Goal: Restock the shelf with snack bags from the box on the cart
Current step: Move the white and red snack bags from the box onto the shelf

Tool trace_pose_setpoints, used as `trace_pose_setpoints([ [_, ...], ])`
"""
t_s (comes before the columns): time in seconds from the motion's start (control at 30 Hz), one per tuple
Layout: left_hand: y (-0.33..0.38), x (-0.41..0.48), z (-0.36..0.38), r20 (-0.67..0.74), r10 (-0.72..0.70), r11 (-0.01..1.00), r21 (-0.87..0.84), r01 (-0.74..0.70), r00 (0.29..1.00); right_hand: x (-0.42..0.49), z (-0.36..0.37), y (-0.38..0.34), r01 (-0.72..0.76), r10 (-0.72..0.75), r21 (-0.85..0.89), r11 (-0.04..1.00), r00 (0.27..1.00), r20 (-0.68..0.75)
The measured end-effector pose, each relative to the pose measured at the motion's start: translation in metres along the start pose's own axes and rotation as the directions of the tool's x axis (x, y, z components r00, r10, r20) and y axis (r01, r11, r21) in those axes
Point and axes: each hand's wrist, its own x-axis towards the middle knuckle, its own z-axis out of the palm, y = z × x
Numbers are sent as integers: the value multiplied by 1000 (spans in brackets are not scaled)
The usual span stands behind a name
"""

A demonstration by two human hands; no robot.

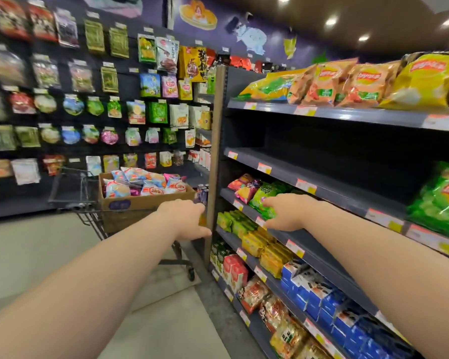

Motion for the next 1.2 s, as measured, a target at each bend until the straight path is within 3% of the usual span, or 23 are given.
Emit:
trace_pose_setpoints([
  [0.23,-79,69,26,24,-17,1000,-9,17,1000,101,-5,-41,28,-28,-5,1000,1000,7],
  [0.6,-265,187,48,2,-35,999,-1,35,999,282,-40,-148,34,-36,65,997,999,18],
  [0.97,-331,279,80,25,-48,998,-35,49,999,420,-51,-171,84,-85,6,996,994,64],
  [1.2,-365,365,87,21,-175,983,-62,176,984,534,-55,-158,197,-197,42,980,980,7],
])
